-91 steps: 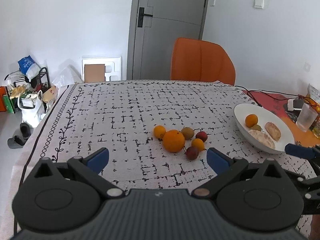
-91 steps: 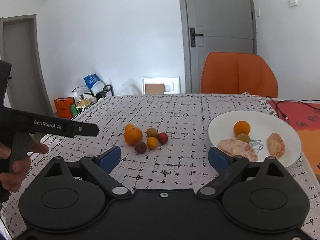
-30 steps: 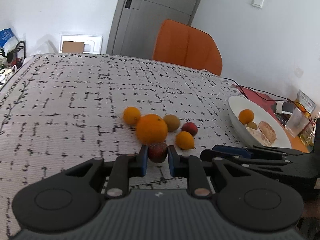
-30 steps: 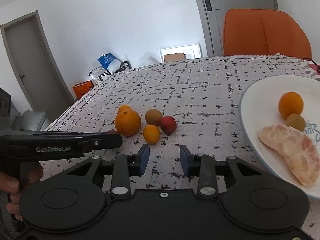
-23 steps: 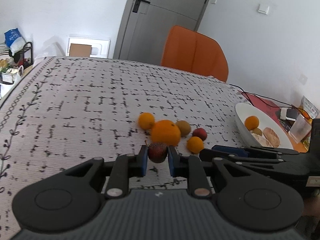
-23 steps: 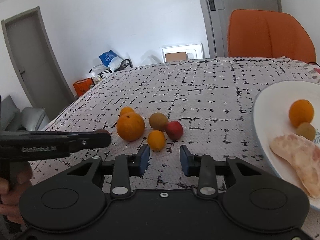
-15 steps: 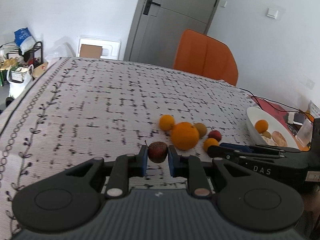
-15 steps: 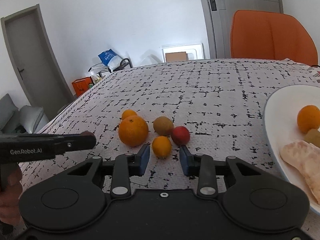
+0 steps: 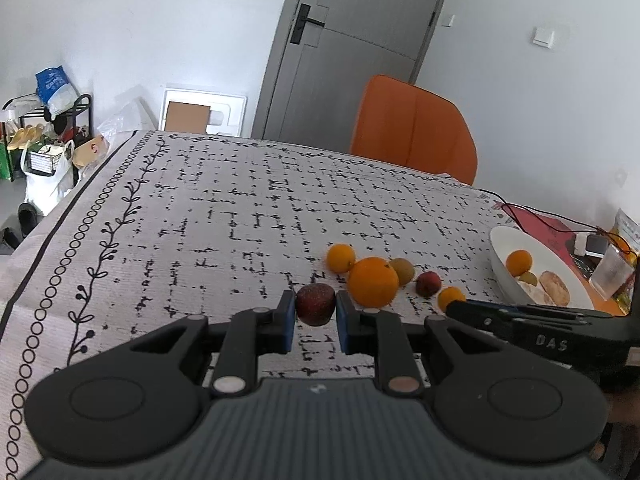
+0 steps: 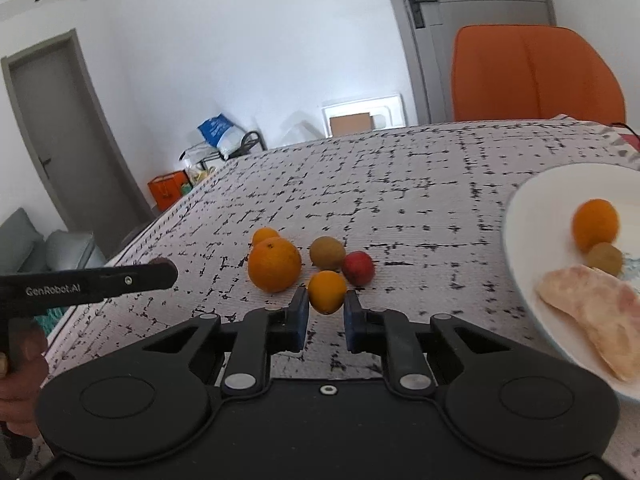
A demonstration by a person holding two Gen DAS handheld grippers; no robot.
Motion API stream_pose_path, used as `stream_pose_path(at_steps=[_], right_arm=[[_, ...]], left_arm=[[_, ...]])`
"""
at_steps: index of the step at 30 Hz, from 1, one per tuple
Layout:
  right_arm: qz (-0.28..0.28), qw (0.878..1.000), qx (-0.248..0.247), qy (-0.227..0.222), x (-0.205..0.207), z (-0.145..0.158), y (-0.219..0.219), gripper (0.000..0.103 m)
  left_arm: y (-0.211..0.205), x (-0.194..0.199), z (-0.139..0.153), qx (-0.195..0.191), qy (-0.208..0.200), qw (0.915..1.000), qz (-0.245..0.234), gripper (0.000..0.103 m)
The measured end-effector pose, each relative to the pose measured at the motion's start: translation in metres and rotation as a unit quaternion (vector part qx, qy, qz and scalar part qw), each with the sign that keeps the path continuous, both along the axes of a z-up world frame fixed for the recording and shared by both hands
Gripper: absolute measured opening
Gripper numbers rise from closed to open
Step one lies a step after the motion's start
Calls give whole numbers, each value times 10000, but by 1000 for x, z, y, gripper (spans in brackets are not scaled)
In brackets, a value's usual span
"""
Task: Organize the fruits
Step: 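Close the right gripper on the small orange apricot while the left tool holds the plum, then carry the plum with the left tool while the right tool carries the apricot to the bowl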
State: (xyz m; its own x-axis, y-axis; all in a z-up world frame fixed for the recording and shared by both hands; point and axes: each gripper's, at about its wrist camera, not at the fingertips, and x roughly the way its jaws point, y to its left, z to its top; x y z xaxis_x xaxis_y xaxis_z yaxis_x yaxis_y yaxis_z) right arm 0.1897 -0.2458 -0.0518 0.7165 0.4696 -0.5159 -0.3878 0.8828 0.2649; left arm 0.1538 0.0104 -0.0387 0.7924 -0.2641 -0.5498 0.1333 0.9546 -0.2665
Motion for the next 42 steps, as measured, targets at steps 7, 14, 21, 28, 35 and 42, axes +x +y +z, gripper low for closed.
stream_pose_path(at_steps=[7, 14, 21, 28, 35, 42], right_arm=[[-232, 9996, 101, -87, -22, 9, -22, 17], [-433, 9988, 162, -155, -40, 12, -40, 17], [-706, 9969, 214, -286, -56, 20, -60, 17], [-1009, 9937, 258, -405, -68, 23, -84, 17], [-1314, 9896, 329, -474, -75, 24, -109, 17], [-1554, 9860, 364, -483, -77, 22, -129, 17]], left_arm=[[-12, 0, 3, -43, -62, 9999, -141, 20], [-30, -2, 8, -46, -154, 9992, -359, 20], [-50, -3, 12, -36, -203, 9979, -616, 20], [-79, 1, 15, -37, -247, 9953, -939, 20], [-107, 6, 17, 11, -288, 9921, -1223, 20], [-128, 15, 18, 80, -286, 9895, -1414, 20]])
